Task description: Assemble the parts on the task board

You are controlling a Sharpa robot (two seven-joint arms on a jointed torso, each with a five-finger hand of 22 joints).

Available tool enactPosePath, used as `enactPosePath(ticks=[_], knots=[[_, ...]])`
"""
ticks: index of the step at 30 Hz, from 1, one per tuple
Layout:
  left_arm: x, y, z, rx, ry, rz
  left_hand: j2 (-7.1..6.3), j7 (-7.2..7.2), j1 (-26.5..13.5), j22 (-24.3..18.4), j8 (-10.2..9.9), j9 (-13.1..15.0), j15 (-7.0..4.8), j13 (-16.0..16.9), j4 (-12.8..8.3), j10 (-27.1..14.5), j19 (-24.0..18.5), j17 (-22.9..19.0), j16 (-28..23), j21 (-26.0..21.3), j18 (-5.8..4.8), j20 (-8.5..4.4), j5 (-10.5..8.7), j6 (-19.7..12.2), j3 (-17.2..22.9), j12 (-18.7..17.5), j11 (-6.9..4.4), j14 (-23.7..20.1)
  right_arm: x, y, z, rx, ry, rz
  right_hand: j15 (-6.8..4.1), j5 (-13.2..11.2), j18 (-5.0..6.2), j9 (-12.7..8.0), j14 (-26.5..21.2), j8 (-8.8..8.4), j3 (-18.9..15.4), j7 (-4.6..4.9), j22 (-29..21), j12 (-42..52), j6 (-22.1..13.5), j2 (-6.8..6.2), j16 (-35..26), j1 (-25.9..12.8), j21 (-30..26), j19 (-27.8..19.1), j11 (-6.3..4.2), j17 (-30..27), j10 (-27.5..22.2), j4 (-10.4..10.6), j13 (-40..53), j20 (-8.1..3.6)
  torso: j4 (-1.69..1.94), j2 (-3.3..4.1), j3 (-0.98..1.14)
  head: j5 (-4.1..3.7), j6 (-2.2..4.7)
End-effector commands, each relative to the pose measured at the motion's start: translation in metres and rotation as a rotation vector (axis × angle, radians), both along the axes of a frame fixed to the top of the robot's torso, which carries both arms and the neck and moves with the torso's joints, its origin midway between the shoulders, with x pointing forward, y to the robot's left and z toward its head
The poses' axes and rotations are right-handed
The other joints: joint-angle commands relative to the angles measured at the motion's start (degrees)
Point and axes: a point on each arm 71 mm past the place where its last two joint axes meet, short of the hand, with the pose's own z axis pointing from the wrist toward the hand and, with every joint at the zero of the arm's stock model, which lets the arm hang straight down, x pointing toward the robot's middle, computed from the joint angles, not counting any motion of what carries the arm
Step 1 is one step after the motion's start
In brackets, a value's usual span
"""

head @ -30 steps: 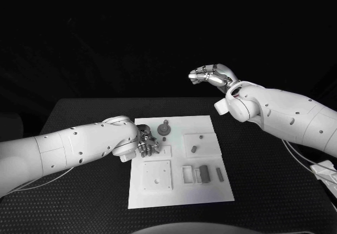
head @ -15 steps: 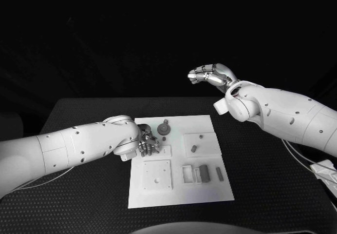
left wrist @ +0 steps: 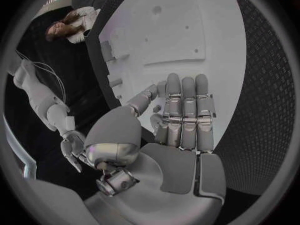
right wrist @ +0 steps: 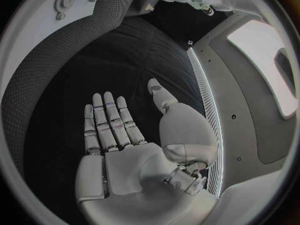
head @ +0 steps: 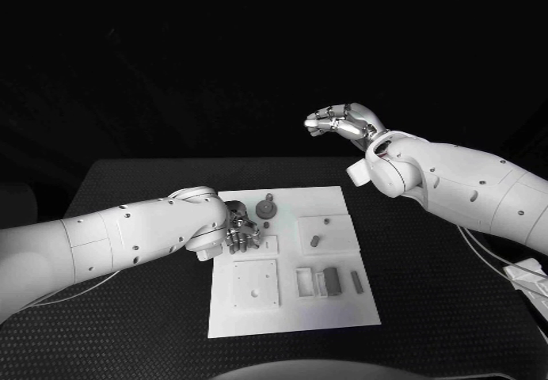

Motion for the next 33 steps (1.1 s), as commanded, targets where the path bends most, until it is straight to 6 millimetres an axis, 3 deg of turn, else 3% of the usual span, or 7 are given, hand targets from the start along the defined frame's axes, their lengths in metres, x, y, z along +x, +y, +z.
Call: enactPosePath(ticks=[1,16,20,24,33], knots=[[-0.0088,-0.0118,-0.0081,-0.021,0.038,-0.057,0.17,-4.31,-0.3,0.1,0.24,0.05,-0.46,0.11,-0.27,0.06,0.05,-0.1,0.37,-0.18,-0.52,-0.48,0.3,4.82,-0.08,0.31,-0.23,0.15,-0.0008,0.0018,-0.0002,0.005,0.002,0.021,0.16,-0.01,-0.76,-0.05,-0.34,0.36,0.04,2.66,0.08,-0.3,-0.43,0.21,-0.22,-0.45,-0.36,-0.26,-0.03,-0.07,0.13,0.27,-0.09,-0.04,0.01,-0.01,-0.01,-0.01,-0.02],[-0.0092,-0.0157,-0.0082,-0.017,0.038,-0.069,0.13,-4.42,-0.63,0.51,0.33,0.31,-0.54,0.3,-0.15,0.13,0.22,-0.34,0.88,-0.06,-0.48,-0.55,0.12,4.99,-0.15,0.64,-0.33,0.18,-0.001,0.0023,-0.0004,0.006,0.004,0.025,0.2,-0.01,-0.78,-0.07,-0.43,0.39,0.01,2.66,0.17,-0.29,-0.45,0.21,-0.29,-0.46,-0.38,-0.28,-0.03,-0.11,0.17,0.28,-0.21,-0.04,-0.02,-0.01,-0.03,-0.15,-0.05],[-0.0087,-0.0157,-0.0084,-0.017,0.035,-0.065,-0.4,-4.34,-1.45,0.92,0.15,0.58,-0.51,0.37,0.62,-0.27,0.03,-0.95,1.3,-0.25,-0.49,-0.54,-2.33,4.74,-0.32,0.77,-0.26,-0.23,-0.001,0.0022,-0.0005,0.006,0.004,0.025,0.22,-0.01,-0.79,-0.08,-0.48,0.4,-0.01,2.66,0.21,-0.29,-0.47,0.18,-0.32,-0.47,-0.4,-0.29,-0.03,-0.13,0.18,0.28,-0.26,-0.04,-0.02,0.0,-0.03,-0.23,-0.1],[-0.0087,-0.0156,-0.0095,-0.016,0.036,-0.063,-1.95,-4.21,-2.83,1.16,-0.05,0.81,-0.44,0.4,1.98,-0.65,-0.14,-1.53,1.63,-0.54,-0.5,-0.48,-3.69,4.43,-0.84,0.84,-0.17,-0.62,-0.001,0.0022,-0.0006,0.006,0.004,0.025,0.23,-0.01,-0.79,-0.09,-0.51,0.41,-0.01,2.67,0.24,-0.3,-0.48,0.17,-0.34,-0.44,-0.41,-0.31,-0.03,-0.15,0.19,0.26,-0.3,-0.05,-0.03,0.0,-0.03,-0.26,-0.12],[-0.0089,-0.0129,-0.0102,-0.013,0.041,-0.063,-2.14,-4.25,-2.94,1.32,-0.07,0.98,-0.48,0.44,2.23,-0.74,-0.16,-1.8,1.89,-0.66,-0.42,-0.51,-3.77,4.4,-0.85,0.94,-0.2,-0.73,-0.001,0.0007,-0.0008,0.005,0.005,0.022,0.24,-0.01,-0.8,-0.1,-0.56,0.42,-0.03,2.69,0.29,-0.3,-0.5,0.14,-0.37,-0.44,-0.43,-0.32,-0.03,-0.17,0.2,0.25,-0.37,-0.05,0.03,-0.02,-0.03,-0.48,-0.25]])
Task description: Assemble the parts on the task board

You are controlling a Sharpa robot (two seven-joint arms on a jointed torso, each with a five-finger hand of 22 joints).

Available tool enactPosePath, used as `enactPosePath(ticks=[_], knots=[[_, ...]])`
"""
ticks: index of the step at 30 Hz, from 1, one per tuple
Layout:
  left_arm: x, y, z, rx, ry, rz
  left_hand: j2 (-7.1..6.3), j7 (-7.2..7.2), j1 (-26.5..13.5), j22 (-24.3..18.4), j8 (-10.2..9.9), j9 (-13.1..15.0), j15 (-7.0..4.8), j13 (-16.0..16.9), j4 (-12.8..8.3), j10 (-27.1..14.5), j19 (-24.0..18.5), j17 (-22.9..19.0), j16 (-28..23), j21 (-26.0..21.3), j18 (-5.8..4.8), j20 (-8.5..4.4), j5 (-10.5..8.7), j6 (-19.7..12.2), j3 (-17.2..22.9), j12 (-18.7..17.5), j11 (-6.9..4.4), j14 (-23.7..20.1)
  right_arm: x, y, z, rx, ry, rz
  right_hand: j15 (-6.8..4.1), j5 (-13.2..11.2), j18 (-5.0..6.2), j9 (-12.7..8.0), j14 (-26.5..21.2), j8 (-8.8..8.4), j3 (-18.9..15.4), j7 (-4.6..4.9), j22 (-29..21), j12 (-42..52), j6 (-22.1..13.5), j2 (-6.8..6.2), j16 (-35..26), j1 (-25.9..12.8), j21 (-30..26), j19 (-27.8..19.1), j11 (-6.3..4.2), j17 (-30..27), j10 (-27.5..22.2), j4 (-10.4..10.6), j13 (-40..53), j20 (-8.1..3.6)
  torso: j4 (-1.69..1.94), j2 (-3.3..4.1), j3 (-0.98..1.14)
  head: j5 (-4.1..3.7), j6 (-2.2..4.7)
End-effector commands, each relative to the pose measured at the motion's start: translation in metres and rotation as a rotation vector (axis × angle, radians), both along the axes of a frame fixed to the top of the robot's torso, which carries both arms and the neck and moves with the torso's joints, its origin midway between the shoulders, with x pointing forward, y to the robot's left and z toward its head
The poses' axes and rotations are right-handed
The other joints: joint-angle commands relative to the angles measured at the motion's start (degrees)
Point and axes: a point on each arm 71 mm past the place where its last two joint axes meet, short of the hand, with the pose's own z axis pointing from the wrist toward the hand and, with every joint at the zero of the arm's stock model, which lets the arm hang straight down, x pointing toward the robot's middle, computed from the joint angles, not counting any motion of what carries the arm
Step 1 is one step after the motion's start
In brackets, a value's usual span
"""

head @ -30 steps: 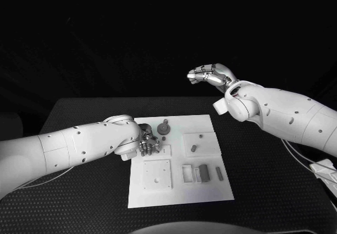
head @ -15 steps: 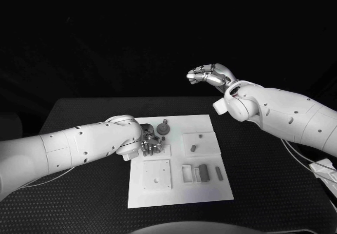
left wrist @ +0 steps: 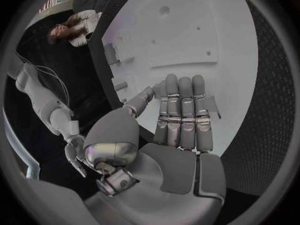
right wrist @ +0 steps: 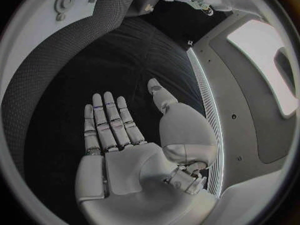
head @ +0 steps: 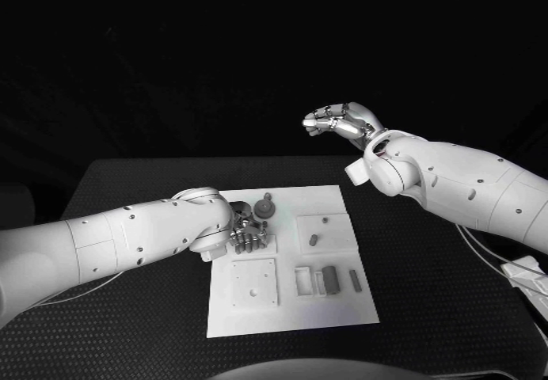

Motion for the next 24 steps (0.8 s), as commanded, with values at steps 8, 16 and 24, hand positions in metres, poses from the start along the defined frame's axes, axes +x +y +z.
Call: enactPosePath(ticks=[8,16,24], knots=[[-0.0053,0.0013,-0.0088,0.005,0.033,-0.017,2.16,-0.28,2.16,0.54,0.0,0.48,-0.09,0.24,-1.45,0.22,-0.09,-0.56,1.06,-0.25,-0.51,0.01,0.57,0.05,1.22,0.71,-0.02,-0.35,-0.0009,0.0015,-0.0001,0.006,0.001,0.02,0.04,-0.01,-0.81,-0.06,-0.38,0.23,-0.05,2.9,0.14,-0.3,-0.3,0.13,-0.39,-0.45,-0.23,-0.33,-0.03,-0.07,0.21,0.26,-0.1,-0.04,0.08,-0.03,-0.07,-0.1,-0.07],[-0.0044,0.0039,-0.0085,0.015,0.023,-0.016,2.42,-0.39,2.53,0.78,0.1,0.65,-0.15,0.32,-1.94,0.41,0.11,-0.72,1.43,-0.2,-0.48,-0.04,0.68,0.3,1.22,0.93,-0.11,-0.21,-0.001,0.0018,-0.0002,0.006,0.001,0.021,0.04,-0.01,-0.82,-0.06,-0.4,0.24,-0.06,2.91,0.17,-0.3,-0.31,0.13,-0.4,-0.47,-0.24,-0.34,-0.03,-0.08,0.22,0.27,-0.14,-0.04,0.07,-0.03,-0.06,-0.09,-0.12],[-0.0044,0.0084,-0.0086,0.028,0.023,-0.013,2.65,-0.46,2.8,0.93,0.13,0.74,-0.19,0.35,-2.25,0.49,0.21,-0.84,1.67,-0.19,-0.47,-0.07,0.91,0.44,1.28,1.05,-0.16,-0.15,-0.0011,0.0016,-0.0003,0.006,0.001,0.021,0.03,-0.01,-0.83,-0.07,-0.42,0.26,-0.07,2.9,0.2,-0.3,-0.31,0.13,-0.42,-0.49,-0.25,-0.35,-0.03,-0.09,0.23,0.29,-0.19,-0.04,0.09,-0.03,-0.04,-0.05,-0.17]])
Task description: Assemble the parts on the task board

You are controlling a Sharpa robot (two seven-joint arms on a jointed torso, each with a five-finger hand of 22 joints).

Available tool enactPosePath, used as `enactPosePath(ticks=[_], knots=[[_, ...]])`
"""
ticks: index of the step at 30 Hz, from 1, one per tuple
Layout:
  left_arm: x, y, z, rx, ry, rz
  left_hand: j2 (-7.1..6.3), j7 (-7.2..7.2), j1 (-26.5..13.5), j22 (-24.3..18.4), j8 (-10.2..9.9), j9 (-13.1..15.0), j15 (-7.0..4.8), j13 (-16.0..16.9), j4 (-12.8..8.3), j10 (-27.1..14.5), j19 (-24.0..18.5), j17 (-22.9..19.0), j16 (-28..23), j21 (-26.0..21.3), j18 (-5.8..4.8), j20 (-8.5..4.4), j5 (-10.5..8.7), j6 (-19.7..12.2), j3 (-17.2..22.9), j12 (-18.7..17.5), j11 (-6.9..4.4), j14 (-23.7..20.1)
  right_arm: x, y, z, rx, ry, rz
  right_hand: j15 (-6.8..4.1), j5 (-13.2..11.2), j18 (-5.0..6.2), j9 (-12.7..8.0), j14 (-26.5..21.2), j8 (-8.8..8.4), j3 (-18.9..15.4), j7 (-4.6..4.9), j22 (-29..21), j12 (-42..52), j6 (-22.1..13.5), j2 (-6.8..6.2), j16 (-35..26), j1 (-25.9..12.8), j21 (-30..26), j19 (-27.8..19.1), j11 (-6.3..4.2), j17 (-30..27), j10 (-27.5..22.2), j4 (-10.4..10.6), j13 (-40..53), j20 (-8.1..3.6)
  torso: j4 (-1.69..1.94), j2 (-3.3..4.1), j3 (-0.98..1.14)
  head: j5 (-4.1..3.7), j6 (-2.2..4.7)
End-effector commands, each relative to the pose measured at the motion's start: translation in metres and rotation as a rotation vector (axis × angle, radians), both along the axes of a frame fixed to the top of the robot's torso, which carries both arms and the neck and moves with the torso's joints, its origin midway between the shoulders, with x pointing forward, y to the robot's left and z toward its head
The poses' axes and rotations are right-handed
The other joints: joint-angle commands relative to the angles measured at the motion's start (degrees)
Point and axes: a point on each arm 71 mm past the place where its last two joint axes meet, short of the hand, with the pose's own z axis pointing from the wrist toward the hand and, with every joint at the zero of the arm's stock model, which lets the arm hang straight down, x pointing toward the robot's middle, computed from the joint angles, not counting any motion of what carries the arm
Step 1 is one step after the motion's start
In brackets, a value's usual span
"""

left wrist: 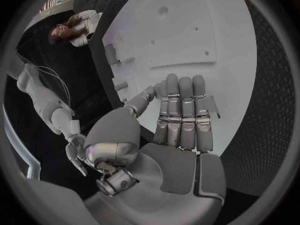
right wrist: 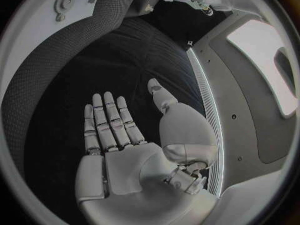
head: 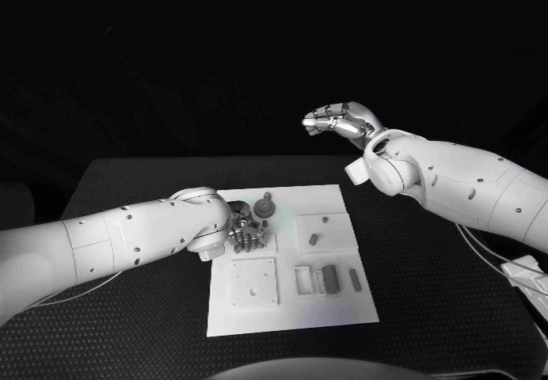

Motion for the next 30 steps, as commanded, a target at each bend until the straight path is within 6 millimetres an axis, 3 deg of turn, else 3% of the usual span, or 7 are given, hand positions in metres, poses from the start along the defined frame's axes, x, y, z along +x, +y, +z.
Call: enactPosePath(ticks=[1,30], knots=[[-0.004,0.006,-0.008,0.036,0.028,-0.008,0.62,-0.21,0.75,0.11,0.36,0.07,-0.19,0.08,-0.61,0.27,0.1,-0.08,0.38,-0.22,-0.42,0.0,0.39,0.14,0.27,0.29,0.04,-0.14,-0.001,0.002,0.0,0.006,0.0,0.02,0.03,-0.01,-0.82,-0.08,-0.43,0.26,-0.07,2.9,0.1,-0.3,-0.31,0.14,-0.19,-0.49,-0.25,-0.35,-0.03,-0.05,0.24,0.29,-0.1,-0.04,-0.02,0.0,0.04,0.03,-0.01],[-0.001,0.017,-0.008,0.067,0.011,0.011,0.89,-0.39,0.91,0.58,0.47,0.33,-0.29,0.16,-0.88,0.6,0.43,-0.42,1.02,-0.13,-0.39,-0.1,1.06,0.55,0.13,0.61,-0.11,0.08,-0.001,0.002,-0.001,0.007,0.002,0.021,0.02,-0.01,-0.84,-0.1,-0.47,0.34,-0.1,2.88,0.25,-0.3,-0.32,0.16,-0.22,-0.51,-0.31,-0.37,-0.05,-0.08,0.3,0.34,-0.31,-0.04,-0.02,0.03,0.04,0.33,0.04]])
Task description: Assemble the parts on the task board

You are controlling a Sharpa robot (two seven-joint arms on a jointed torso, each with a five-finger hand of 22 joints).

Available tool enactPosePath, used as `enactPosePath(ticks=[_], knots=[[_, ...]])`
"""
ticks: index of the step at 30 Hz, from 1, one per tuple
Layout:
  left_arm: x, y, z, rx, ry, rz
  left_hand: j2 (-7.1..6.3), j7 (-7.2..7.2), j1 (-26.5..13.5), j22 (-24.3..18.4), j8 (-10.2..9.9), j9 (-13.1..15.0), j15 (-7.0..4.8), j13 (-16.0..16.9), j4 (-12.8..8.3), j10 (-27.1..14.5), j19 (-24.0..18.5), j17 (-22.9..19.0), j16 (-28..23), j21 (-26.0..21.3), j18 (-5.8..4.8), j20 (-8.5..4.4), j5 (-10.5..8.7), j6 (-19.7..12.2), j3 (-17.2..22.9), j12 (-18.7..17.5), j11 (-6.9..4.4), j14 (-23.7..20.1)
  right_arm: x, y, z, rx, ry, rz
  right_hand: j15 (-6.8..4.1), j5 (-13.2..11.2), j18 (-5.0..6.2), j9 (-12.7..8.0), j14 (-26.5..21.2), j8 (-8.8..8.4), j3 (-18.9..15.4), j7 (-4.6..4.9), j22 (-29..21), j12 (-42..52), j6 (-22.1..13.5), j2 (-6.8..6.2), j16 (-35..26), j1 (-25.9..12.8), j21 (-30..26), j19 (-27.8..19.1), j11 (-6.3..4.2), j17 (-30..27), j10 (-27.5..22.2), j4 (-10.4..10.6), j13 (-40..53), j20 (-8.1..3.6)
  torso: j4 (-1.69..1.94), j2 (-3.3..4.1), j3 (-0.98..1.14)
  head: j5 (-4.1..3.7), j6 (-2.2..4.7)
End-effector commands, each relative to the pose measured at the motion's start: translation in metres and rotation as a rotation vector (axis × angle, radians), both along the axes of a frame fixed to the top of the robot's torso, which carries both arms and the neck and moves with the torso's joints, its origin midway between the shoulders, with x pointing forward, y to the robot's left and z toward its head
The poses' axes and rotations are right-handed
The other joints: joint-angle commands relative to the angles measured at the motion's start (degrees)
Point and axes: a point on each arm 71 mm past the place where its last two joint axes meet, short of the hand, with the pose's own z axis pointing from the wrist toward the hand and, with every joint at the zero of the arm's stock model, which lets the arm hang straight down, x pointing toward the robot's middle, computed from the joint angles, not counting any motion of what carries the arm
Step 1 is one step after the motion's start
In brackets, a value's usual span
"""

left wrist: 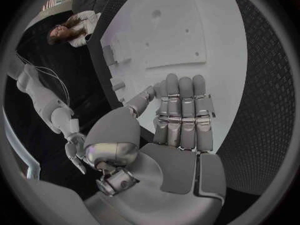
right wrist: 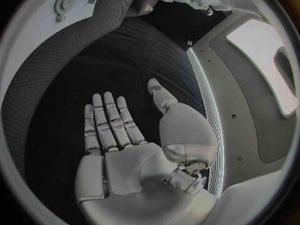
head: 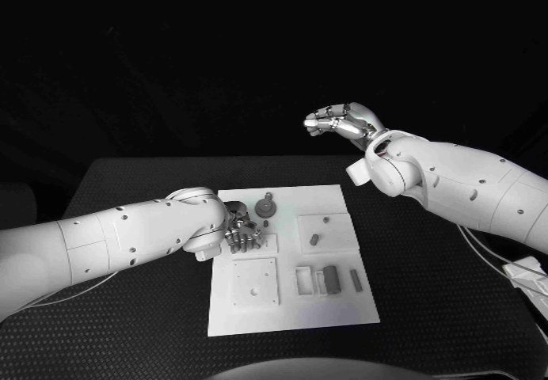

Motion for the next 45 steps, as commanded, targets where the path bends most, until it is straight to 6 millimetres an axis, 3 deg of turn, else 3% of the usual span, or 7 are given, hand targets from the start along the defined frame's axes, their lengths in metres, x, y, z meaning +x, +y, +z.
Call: enactPosePath(ticks=[1,38,45], knots=[[-0.0008,0.0079,-0.0078,0.054,0.01,0.008,0.89,-0.21,0.85,-0.06,0.25,0.04,-0.28,0.07,-0.71,0.3,0.13,-0.09,0.33,-0.2,-0.39,-0.2,0.4,0.32,0.29,0.4,-0.02,0.07,-0.0007,0.0017,0.0001,0.006,0.0,0.02,0.02,-0.01,-0.84,-0.06,-0.47,0.34,-0.1,2.88,0.1,-0.29,-0.32,0.16,-0.22,-0.51,-0.31,-0.37,-0.05,-0.09,0.3,0.34,-0.08,-0.04,-0.02,0.01,-0.05,0.04,0.02],[-0.0015,0.0022,-0.0061,0.069,-0.028,-0.031,0.95,-0.24,0.91,0.2,0.22,0.14,-0.31,0.07,-0.83,0.32,0.16,-0.29,0.57,-0.2,-0.39,-0.23,0.42,0.37,0.22,0.47,-0.05,0.04,-0.0012,0.0007,-0.0012,0.007,0.002,0.02,0.04,-0.01,-0.86,-0.1,-0.52,0.42,-0.16,2.88,0.27,-0.28,-0.34,0.18,-0.26,-0.63,-0.4,-0.39,-0.05,-0.14,0.38,0.47,-0.34,-0.04,-0.04,0.01,-0.04,-0.11,-0.1],[-0.003,0.0013,-0.0061,0.06,-0.02,-0.032,0.43,-0.23,0.74,0.33,0.17,0.19,-0.3,0.05,-0.75,0.29,0.13,-0.45,0.68,-0.24,-0.41,-0.22,0.42,0.37,0.04,0.49,-0.03,-0.04,-0.0012,0.0003,-0.0014,0.008,0.003,0.019,0.04,-0.01,-0.86,-0.11,-0.53,0.43,-0.16,2.89,0.3,-0.28,-0.35,0.18,-0.26,-0.63,-0.41,-0.4,-0.05,-0.14,0.39,0.48,-0.38,-0.04,-0.06,0.01,-0.01,-0.11,-0.08]])
